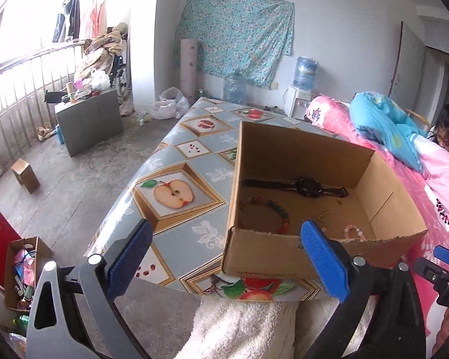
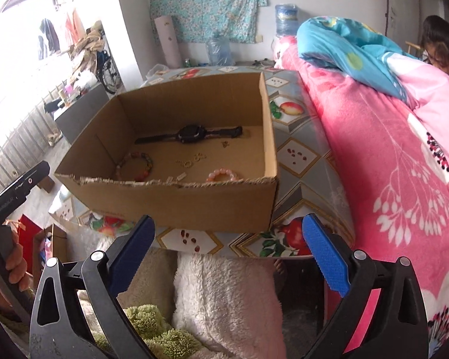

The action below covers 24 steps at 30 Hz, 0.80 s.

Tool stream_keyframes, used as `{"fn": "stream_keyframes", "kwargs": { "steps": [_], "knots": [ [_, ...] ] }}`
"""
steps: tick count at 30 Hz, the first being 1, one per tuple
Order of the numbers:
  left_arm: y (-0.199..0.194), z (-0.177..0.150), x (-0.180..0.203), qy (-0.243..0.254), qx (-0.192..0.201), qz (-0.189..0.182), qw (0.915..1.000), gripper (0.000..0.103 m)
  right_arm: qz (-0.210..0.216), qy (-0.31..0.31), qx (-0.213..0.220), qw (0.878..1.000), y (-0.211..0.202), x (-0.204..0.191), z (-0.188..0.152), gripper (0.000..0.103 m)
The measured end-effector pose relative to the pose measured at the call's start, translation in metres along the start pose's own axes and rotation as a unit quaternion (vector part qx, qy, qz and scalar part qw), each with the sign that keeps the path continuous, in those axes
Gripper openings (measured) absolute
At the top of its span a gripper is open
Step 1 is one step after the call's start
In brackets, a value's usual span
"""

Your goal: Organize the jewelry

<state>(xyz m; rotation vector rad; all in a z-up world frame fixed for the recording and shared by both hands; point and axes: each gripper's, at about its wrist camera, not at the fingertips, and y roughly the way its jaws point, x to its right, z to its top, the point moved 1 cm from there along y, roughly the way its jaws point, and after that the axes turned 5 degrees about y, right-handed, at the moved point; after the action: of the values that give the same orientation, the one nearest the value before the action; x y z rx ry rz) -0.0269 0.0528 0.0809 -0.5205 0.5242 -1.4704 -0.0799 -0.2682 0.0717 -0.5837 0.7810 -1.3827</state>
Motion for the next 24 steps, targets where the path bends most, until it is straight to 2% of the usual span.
{"fn": "stream_keyframes", "kwargs": {
  "steps": [2, 5, 8, 11, 15, 24],
  "knots": [
    [0.003, -0.008, 0.005, 0.012, -0.012, 0.023, 0.9996, 0.097, -0.008, -0.014, -0.008, 1.0, 0.008, -0.011, -0.003, 0.095],
    [0.013, -0.012, 0.013, 0.038, -0.045, 0.032, 0.9977, 0.097, -0.007, -0.021, -0.002, 1.0, 0.014, -0.022, 0.0, 0.095],
    [0.023, -0.01, 0.023, 0.059, -0.065, 0.027, 0.9958, 0.097, -0.014, -0.019, -0.001, 1.0, 0.02, -0.029, 0.007, 0.095],
    [0.029, -0.011, 0.031, 0.053, -0.078, 0.017, 0.9954, 0.097, -0.021, -0.019, -0.012, 1.0, 0.027, -0.032, 0.01, 0.095],
    [0.045, -0.017, 0.042, 0.052, -0.12, -0.002, 0.9914, 0.097, -0.035, -0.019, -0.019, 0.999, 0.031, -0.035, 0.012, 0.095],
    [0.057, -0.018, 0.056, 0.062, -0.144, -0.013, 0.9875, 0.097, -0.041, -0.006, -0.035, 0.999, 0.04, -0.034, 0.009, 0.095]
  ]
}}
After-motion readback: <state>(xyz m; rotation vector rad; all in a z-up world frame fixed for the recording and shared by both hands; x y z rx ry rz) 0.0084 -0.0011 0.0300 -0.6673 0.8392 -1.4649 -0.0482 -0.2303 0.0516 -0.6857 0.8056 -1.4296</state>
